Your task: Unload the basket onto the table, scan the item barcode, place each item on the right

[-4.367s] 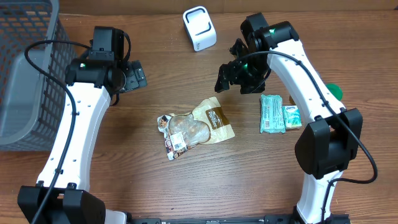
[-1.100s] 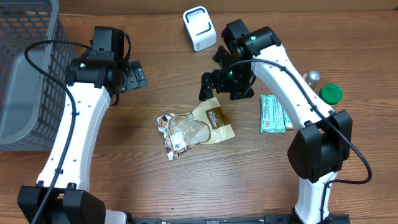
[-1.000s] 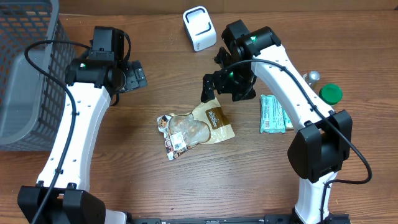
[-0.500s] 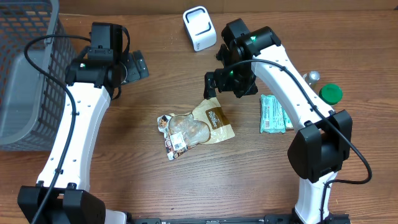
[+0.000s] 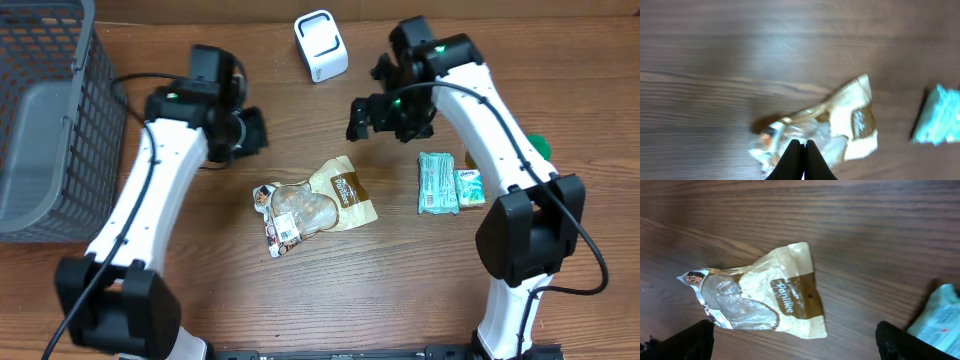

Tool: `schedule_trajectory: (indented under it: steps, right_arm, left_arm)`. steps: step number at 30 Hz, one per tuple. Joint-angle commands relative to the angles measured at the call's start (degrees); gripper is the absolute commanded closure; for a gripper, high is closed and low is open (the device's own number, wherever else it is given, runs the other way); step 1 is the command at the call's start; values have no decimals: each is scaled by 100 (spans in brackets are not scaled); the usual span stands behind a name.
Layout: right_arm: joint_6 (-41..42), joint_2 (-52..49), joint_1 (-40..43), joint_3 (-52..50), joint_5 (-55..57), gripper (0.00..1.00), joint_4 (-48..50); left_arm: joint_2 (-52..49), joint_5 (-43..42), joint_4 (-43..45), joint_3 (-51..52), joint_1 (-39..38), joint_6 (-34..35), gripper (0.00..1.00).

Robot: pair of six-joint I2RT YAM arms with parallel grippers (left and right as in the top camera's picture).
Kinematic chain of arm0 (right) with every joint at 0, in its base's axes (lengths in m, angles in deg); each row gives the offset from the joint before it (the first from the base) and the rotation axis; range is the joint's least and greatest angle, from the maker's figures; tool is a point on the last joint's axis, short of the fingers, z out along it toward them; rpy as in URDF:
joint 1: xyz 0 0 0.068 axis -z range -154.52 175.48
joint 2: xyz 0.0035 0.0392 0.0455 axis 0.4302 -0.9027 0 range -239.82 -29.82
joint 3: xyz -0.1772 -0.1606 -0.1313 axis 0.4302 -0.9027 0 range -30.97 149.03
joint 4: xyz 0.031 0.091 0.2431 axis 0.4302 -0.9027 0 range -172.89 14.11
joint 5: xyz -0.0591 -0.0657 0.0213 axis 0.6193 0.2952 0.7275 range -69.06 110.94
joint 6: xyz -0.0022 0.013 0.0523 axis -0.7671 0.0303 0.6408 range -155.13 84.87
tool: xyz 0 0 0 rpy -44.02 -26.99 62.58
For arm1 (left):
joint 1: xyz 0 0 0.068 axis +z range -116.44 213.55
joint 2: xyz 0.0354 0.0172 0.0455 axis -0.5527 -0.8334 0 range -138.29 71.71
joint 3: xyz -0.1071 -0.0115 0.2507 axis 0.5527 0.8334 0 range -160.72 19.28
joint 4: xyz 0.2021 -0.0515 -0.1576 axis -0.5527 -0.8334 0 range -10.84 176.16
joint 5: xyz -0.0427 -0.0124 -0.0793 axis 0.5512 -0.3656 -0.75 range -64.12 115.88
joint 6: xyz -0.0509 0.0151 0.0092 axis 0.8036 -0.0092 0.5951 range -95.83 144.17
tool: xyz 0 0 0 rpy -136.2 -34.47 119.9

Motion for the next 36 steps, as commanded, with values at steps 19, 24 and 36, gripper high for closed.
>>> schedule_trajectory:
  steps: [19, 24, 36]
  right_arm:
    - [-323, -317, 162, -26, -761, 0, 20]
    - [-317, -533, 120, -140, -765, 0, 68]
    - [-258, -560, 122, -1515, -1368, 0, 1005]
  left_arm:
    - [-986, 216, -916, -389, -490, -664, 96]
    - [-1021, 693, -1379, -205, -382, -715, 96]
    - [-1040, 835, -586, 905, -393, -667, 96]
